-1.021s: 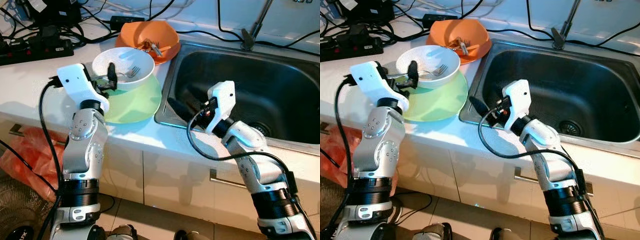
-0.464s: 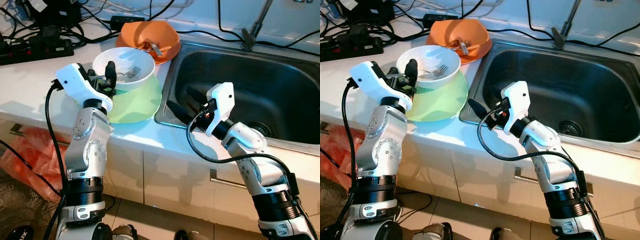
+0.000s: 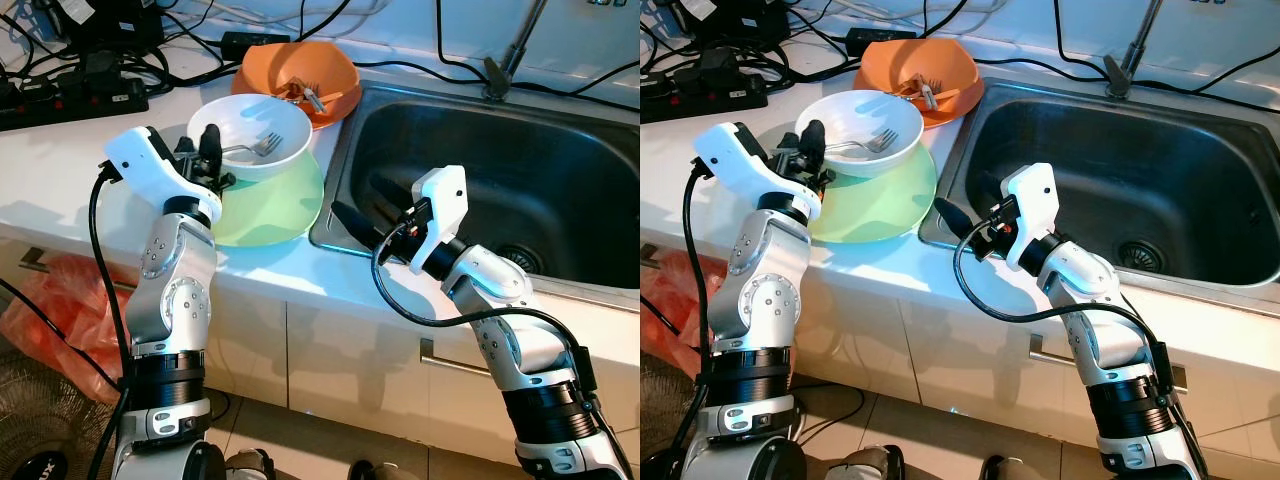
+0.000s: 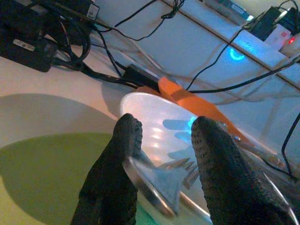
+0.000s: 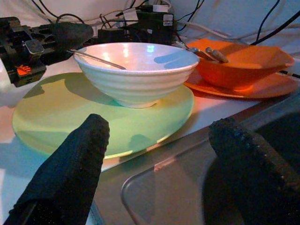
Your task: Kitchen organization
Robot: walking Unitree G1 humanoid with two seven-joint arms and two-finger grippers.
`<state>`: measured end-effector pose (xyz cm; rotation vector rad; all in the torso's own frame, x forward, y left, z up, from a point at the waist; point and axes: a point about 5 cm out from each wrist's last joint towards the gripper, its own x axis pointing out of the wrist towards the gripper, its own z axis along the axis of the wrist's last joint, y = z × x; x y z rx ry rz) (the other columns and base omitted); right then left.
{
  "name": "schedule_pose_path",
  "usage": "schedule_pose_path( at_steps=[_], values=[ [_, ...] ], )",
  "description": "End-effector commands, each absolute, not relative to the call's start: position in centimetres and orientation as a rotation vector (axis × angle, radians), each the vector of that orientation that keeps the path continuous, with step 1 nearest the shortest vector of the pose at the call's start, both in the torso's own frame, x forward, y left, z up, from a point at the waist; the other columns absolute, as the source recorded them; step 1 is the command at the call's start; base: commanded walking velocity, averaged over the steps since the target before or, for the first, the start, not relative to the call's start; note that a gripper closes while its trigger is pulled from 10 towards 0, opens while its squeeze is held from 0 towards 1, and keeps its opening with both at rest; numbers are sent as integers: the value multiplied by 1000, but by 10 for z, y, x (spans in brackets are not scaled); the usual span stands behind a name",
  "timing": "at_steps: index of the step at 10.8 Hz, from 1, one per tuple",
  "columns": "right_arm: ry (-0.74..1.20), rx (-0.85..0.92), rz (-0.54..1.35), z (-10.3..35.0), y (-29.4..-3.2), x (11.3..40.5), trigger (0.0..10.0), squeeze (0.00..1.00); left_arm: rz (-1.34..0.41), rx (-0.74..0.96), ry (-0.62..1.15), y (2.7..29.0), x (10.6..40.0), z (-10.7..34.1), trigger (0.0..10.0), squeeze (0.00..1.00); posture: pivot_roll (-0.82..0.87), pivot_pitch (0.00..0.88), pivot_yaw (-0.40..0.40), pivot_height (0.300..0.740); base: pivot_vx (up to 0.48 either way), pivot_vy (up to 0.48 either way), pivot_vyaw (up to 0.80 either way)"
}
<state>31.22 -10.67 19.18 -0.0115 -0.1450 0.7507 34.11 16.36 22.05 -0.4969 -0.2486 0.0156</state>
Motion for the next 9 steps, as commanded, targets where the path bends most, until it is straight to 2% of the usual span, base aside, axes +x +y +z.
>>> schedule_pose_path(
  at_steps=[1,5,9],
  values=[
    [-137,-10,757,190,-107,309,10000,0,-1,-501,-237,160,344,222,0,0,89,111,-31,740,0,0,0],
    [-132,14,743,188,-108,311,10000,0,24,-473,-246,165,343,226,0,0,94,110,-28,740,0,0,0],
    [-124,16,725,185,-109,313,10000,0,-105,-500,-305,148,341,249,0,0,93,111,-29,740,0,0,0]
  ],
)
